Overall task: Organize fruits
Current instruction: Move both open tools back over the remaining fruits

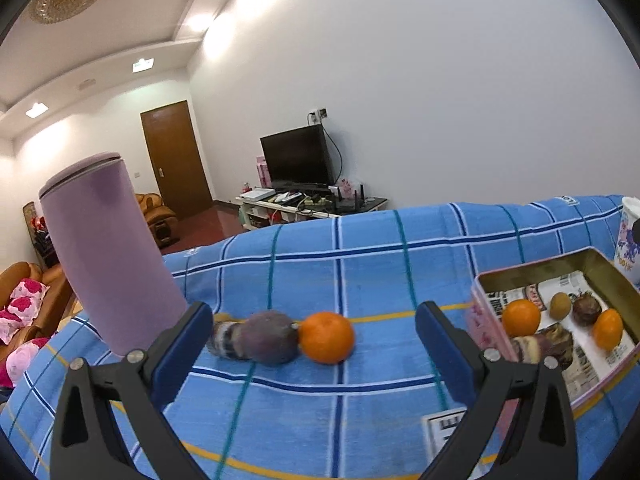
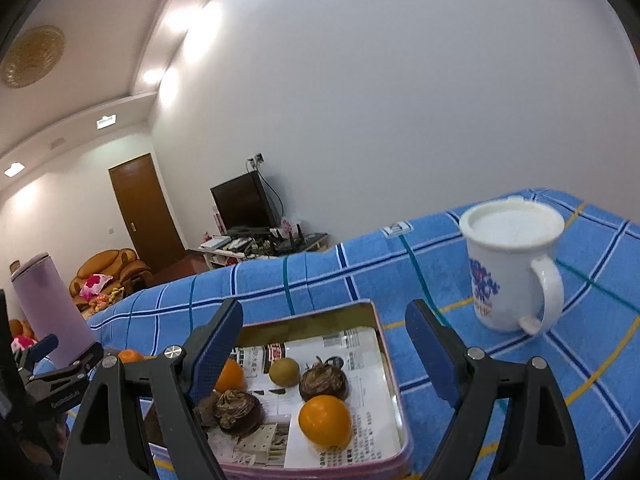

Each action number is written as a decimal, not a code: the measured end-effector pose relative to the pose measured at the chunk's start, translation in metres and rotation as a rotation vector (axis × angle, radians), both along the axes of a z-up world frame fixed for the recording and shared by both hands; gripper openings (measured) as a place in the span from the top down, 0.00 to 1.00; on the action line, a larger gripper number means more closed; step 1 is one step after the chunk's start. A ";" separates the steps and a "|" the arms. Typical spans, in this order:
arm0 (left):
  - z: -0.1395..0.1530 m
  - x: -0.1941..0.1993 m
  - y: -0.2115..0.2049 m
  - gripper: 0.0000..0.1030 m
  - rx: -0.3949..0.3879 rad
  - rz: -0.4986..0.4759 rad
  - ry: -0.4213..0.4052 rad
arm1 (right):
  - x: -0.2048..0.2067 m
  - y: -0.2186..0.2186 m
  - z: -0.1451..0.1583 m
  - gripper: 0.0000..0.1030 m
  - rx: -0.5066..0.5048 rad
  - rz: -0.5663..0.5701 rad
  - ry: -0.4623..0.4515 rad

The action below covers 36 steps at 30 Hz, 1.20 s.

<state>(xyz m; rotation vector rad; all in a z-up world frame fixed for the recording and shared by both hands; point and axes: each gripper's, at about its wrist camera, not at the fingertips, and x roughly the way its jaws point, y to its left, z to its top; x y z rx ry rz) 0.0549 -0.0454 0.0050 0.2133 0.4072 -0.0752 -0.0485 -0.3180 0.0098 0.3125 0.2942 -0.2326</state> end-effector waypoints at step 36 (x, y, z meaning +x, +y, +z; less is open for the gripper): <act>-0.019 0.071 0.158 0.00 -0.081 0.433 0.167 | 0.096 0.202 -0.014 0.18 -0.081 0.363 0.184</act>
